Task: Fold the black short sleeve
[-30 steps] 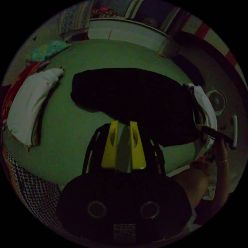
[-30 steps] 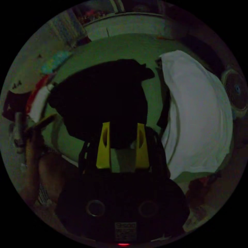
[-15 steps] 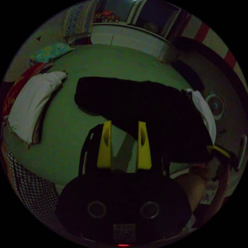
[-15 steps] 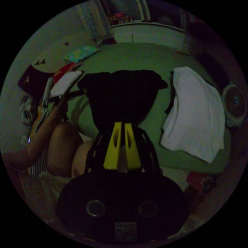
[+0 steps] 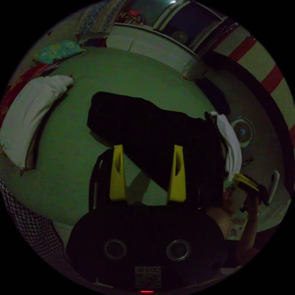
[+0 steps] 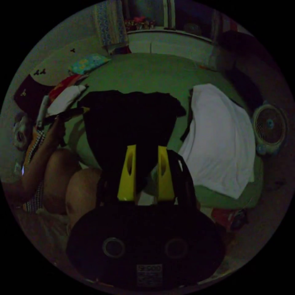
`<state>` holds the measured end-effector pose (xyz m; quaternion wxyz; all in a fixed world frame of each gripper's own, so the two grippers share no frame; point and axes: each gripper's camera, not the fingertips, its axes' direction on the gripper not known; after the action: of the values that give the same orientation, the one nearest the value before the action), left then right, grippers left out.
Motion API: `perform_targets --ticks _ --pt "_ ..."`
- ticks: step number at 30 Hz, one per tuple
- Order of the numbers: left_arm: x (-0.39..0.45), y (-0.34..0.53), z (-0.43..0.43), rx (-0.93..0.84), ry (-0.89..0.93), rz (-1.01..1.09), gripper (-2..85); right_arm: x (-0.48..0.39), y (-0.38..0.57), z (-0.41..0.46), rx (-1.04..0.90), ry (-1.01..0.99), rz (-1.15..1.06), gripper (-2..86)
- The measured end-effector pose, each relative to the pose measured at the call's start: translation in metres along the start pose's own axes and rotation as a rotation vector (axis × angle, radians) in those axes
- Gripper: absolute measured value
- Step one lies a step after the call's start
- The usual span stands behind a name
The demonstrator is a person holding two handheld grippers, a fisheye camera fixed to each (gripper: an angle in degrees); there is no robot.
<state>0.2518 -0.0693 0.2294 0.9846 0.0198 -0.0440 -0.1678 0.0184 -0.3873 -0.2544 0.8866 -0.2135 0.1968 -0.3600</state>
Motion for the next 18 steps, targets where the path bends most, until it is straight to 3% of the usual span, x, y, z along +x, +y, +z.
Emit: perform_targets --ticks 7,11,14,16,18 --pt "0.008 -0.025 -0.024 0.121 -0.104 0.068 9.2 -0.001 -0.054 0.027 0.081 0.060 0.028 11.1" --pt "0.010 -0.065 -0.016 0.059 -0.141 0.159 12.9 0.010 -0.087 0.052 0.055 0.118 0.068 11.7" --pt "0.009 -0.092 -0.007 0.071 -0.275 0.213 15.1 0.019 -0.100 0.084 -0.037 0.109 0.090 11.9" --pt "0.009 -0.109 0.012 -0.028 -0.317 0.269 16.7 0.019 -0.101 0.107 -0.104 0.075 0.077 11.4" --pt "0.007 -0.112 0.035 -0.144 -0.347 0.314 16.8 0.016 -0.096 0.110 -0.044 0.071 0.048 10.9"
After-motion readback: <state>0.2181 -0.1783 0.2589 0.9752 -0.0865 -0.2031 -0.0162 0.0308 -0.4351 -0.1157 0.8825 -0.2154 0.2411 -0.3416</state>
